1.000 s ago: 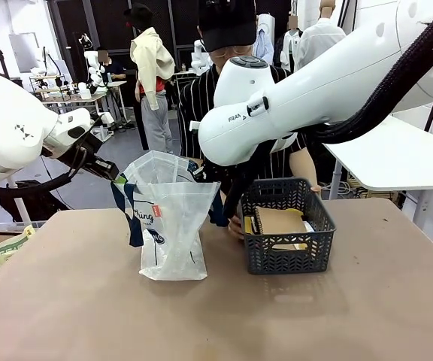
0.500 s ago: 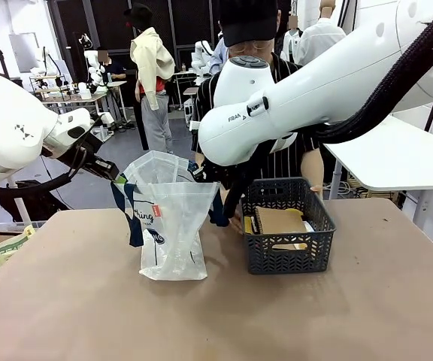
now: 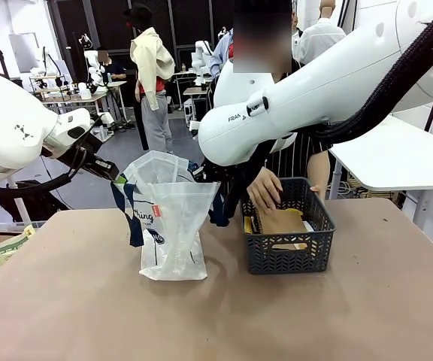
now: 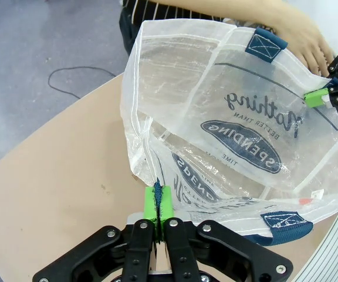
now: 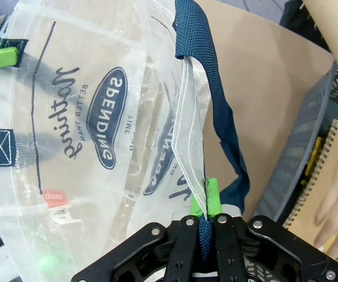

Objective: Transfer purchased items from the store into the shopping bag.
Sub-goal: Move the Reusable shopping bag to the right side of the table.

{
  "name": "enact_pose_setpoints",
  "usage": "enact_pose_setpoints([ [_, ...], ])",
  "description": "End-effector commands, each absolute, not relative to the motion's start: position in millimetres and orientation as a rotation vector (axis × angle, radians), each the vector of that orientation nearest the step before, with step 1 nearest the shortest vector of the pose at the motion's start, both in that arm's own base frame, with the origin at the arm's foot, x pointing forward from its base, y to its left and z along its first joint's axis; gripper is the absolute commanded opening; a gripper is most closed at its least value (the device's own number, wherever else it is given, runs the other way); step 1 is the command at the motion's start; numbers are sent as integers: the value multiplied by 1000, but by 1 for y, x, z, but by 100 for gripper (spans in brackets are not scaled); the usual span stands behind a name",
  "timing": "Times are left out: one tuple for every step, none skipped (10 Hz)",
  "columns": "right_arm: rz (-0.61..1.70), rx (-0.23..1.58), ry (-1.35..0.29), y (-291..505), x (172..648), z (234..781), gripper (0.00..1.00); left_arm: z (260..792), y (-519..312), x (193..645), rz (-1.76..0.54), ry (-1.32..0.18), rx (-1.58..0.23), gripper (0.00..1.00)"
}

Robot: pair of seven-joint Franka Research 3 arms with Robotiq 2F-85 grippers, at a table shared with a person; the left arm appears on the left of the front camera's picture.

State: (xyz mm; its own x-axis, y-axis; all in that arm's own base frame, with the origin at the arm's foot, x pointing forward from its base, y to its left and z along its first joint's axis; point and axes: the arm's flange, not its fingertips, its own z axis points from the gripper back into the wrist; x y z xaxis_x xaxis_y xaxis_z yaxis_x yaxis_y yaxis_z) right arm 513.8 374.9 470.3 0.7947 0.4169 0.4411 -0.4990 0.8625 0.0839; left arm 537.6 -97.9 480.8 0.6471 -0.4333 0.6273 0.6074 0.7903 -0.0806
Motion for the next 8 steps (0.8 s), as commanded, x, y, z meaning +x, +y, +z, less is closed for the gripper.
enact_pose_setpoints([
  [490,206,-423,373,513,472,0,481,-95,539,-611,-633,-289,0],
  [490,206,-423,373,513,472,0,481,-95,539,-611,-633,-289,0],
  [490,206,-423,373,513,472,0,481,-95,539,-611,-633,-289,0],
  [490,206,-423,373,513,472,0,481,-95,539,-611,-633,-289,0],
  [490,206,-423,373,513,472,0,481,-95,539,-611,-633,-289,0],
  [490,206,-423,373,513,472,0,481,-95,539,-611,-633,-289,0],
  [490,206,-423,373,513,472,0,481,-95,539,-611,-633,-289,0],
  [490,206,-423,373,513,472,0,481,-95,539,-611,-633,-289,0],
])
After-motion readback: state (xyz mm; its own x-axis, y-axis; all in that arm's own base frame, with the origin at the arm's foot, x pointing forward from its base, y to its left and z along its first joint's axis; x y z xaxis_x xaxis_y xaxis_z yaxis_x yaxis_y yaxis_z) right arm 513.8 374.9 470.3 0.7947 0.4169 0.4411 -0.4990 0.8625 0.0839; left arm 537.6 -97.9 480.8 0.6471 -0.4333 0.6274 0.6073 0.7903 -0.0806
